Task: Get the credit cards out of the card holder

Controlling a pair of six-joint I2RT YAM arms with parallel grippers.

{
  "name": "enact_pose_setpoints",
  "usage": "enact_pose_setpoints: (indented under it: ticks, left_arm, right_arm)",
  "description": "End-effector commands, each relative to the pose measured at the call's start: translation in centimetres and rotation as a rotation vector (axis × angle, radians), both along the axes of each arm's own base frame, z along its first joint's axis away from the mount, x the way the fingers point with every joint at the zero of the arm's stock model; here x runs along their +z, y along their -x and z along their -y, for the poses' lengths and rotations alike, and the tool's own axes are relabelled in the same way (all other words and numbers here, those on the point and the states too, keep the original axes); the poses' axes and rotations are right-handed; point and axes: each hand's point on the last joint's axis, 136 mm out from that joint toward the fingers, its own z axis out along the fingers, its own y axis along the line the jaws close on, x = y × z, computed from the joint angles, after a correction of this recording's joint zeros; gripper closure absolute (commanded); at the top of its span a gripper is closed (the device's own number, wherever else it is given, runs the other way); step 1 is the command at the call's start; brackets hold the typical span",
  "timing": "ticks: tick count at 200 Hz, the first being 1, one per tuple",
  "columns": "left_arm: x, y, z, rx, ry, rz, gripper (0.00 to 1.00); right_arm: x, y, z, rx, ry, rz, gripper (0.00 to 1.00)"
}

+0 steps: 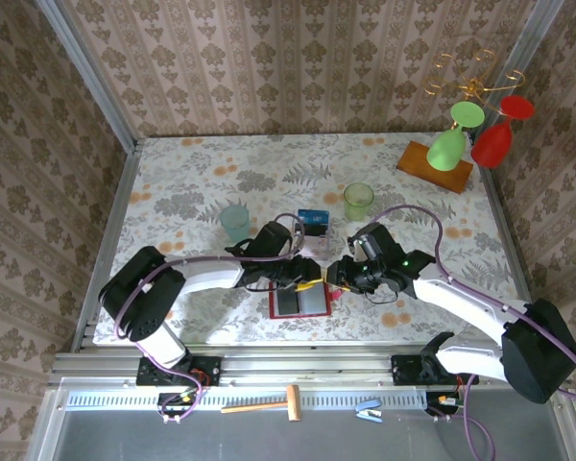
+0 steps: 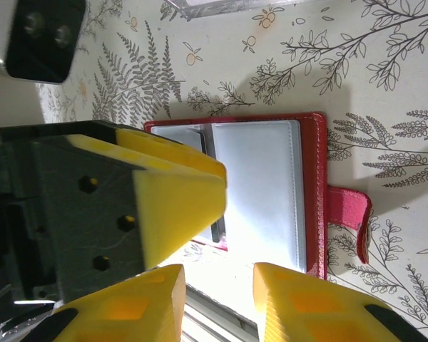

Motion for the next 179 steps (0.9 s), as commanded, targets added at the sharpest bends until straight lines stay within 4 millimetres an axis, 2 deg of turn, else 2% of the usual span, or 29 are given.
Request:
enact_pose_setpoints:
  ticks: [1, 54, 76, 79, 89, 124, 154, 179]
  left_arm:
    - [0.9, -0.3, -0.8, 0.025, 0.021, 0.021, 0.61]
    - [0.5, 0.0, -3.8, 0.069, -0.017, 0.031, 0.61]
    - [0.2, 0.4, -4.8, 0.085, -0.031, 0.031, 0.62]
    - [0.1, 0.5, -5.0, 0.086, -0.035, 0.031, 0.62]
    - [0.0, 0.7, -5.5, 0.092, -0.048, 0.035, 0.62]
    - [-0.4, 1.5, -7.4, 0.115, -0.093, 0.051, 0.62]
    - [-1.0, 1.8, -8.4, 0.132, -0.105, 0.045, 0.63]
    - [-1.6, 2.0, -8.7, 0.137, -0.115, 0.034, 0.63]
  right_arm:
    - [-0.6, 0.4, -0.8, 0.016, -0.022, -0.027, 0.68]
    - [-1.7, 0.6, -3.3, 0.074, -0.024, -0.064, 0.71]
    - [-1.9, 0.6, -4.7, 0.100, -0.047, -0.072, 0.78]
    - [-2.6, 0.7, -4.9, 0.102, -0.037, -0.092, 0.79]
    - [-3.2, 0.7, -5.4, 0.111, -0.040, -0.104, 0.82]
    - [-4.1, 0.6, -7.0, 0.142, -0.041, -0.127, 0.87]
    - [-5.0, 0.5, -7.4, 0.155, -0.024, -0.140, 0.87]
    - [-6.4, 0.8, -7.0, 0.156, 0.012, -0.159, 0.88]
